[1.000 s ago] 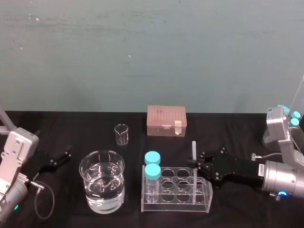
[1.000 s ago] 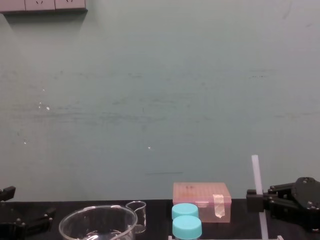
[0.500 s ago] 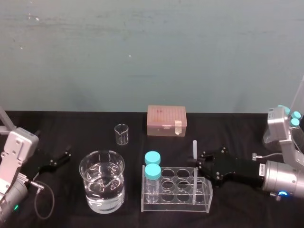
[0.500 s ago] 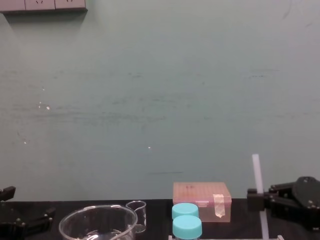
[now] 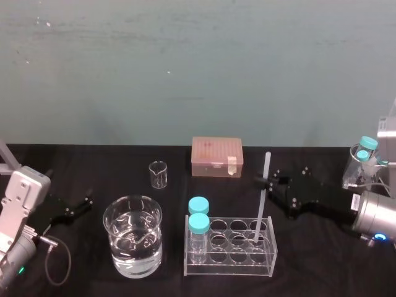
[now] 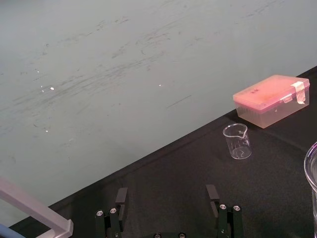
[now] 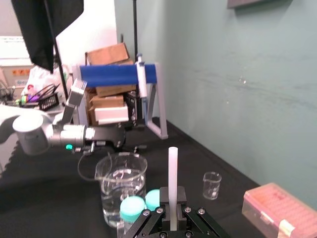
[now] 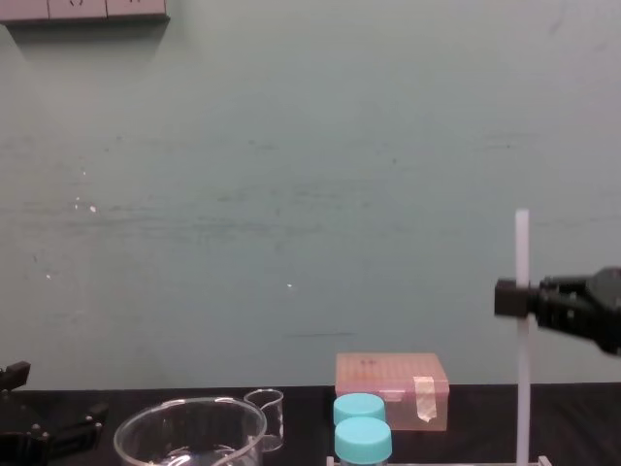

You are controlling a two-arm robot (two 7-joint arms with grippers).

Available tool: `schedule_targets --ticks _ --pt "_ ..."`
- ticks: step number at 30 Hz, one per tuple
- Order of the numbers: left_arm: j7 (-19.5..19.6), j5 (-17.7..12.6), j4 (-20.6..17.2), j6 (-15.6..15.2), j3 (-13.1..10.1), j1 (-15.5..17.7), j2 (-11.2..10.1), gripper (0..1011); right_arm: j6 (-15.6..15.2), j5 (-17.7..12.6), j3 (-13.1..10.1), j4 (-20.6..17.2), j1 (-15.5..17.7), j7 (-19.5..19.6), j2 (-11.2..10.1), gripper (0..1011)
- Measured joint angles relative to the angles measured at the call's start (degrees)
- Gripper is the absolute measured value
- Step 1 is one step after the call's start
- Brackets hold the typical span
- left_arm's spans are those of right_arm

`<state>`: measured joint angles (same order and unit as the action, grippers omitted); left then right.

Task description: Pick up the stirring rod with one hand, then place it down.

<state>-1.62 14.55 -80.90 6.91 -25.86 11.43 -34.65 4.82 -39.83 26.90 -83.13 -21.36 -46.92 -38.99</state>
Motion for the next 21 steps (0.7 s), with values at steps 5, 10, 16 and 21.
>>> schedule_targets --ticks 5,10,16,21 --pt "0.0 0.0 0.0 0.0 0.0 0.0 0.0 1005 -2.2 -1.9 -1.9 -3.1 0.7 2.4 -0.7 72" --pt "0.0 0.0 0.0 0.0 0.0 0.0 0.0 1005 -3.6 -2.8 -3.6 -5.1 1.0 5.7 -0.9 72" --pt "0.0 0.0 0.0 0.0 0.0 0.0 0.0 1005 -4.0 -2.6 -5.7 -5.4 1.3 11.3 0.3 72" --pt "0.0 0.0 0.0 0.0 0.0 0.0 0.0 1005 -3.7 -0.7 -6.5 -3.2 0.6 16.0 2.8 72"
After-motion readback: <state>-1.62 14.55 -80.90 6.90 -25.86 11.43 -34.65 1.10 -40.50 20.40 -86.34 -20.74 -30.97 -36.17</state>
